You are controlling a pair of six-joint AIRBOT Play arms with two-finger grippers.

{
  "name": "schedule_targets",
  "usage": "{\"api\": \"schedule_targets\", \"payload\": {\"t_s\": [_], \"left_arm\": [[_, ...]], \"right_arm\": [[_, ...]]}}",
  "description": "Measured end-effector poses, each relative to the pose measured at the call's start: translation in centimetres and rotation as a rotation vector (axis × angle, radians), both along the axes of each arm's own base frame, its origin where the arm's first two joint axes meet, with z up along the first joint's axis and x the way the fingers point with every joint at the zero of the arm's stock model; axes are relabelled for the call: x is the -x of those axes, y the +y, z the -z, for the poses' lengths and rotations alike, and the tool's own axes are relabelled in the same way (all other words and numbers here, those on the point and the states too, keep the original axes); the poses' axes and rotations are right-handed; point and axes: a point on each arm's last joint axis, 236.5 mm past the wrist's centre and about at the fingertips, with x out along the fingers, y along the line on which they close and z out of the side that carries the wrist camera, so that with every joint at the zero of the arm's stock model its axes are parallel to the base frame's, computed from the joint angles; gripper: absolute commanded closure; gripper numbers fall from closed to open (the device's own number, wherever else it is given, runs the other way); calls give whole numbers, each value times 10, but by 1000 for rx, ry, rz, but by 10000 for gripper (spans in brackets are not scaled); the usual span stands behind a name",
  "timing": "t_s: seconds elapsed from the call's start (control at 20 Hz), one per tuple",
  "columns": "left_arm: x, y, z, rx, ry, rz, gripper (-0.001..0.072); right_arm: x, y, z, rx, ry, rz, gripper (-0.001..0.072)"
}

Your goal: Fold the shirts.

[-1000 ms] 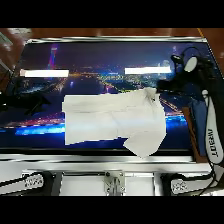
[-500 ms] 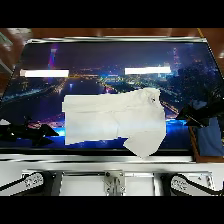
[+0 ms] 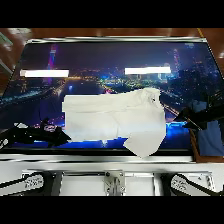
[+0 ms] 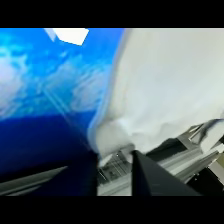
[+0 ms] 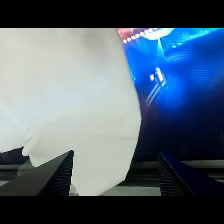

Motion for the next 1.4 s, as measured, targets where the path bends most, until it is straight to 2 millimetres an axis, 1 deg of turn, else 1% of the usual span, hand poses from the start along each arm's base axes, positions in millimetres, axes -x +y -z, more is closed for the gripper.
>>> {"api": "schedule_targets", "payload": {"t_s": [0.05,0.15,0.3,0.45,0.5,0.55,0.7,0.75,0.8,0.85,0.9,0.95,1.0,1.05,1.1,1.15,1.2,1.25,1.3,1.35,1.4], "left_arm": [[-4,-2,1,-1,-3,-17,548],[-11,-2,3,-16,-17,-29,663],[-25,3,-3,-47,-79,-22,662],[-38,4,-20,-52,-147,-14,663],[-41,3,-27,-50,-169,-10,662],[-43,2,-32,-52,-186,-6,662],[-48,2,-46,-57,-236,3,662],[-48,2,-49,-57,-247,7,663],[-48,1,-51,-54,-253,11,663],[-48,1,-54,-54,-261,17,665],[-49,0,-57,-53,-273,29,666],[-51,1,-61,-54,-287,43,667],[-55,2,-69,-58,-310,65,668],[-62,4,-79,-70,-343,87,668],[-72,8,-96,-87,-391,110,668],[-86,12,-118,-111,-457,129,667],[-103,18,-150,-146,-548,144,665],[-121,21,-190,-175,-656,151,665],[-139,23,-242,-204,-793,147,664],[-151,22,-299,-234,-939,148,664],[-156,19,-366,-267,-1107,147,665]], "right_arm": [[1,-1,3,3,3,1,77],[9,3,12,-9,28,-4,77],[20,13,33,-49,71,2,77],[23,24,57,-102,97,25,78],[23,26,64,-114,106,33,96],[23,28,71,-130,114,42,154],[21,37,88,-172,137,54,158],[21,43,92,-189,147,52,204],[21,50,95,-204,156,41,489],[19,54,100,-203,157,34,643],[16,57,104,-194,152,23,646],[13,59,103,-192,142,11,647],[6,60,101,-182,115,-3,647],[-5,61,93,-182,73,-13,648],[-18,63,76,-187,13,-35,648],[-34,63,55,-186,-63,-61,648],[-54,64,22,-183,-173,-96,647],[-75,63,-17,-163,-301,-128,647],[-92,60,-65,-121,-440,-168,647],[-107,58,-121,-64,-593,-203,647],[-114,58,-179,-2,-743,-232,647]]}}
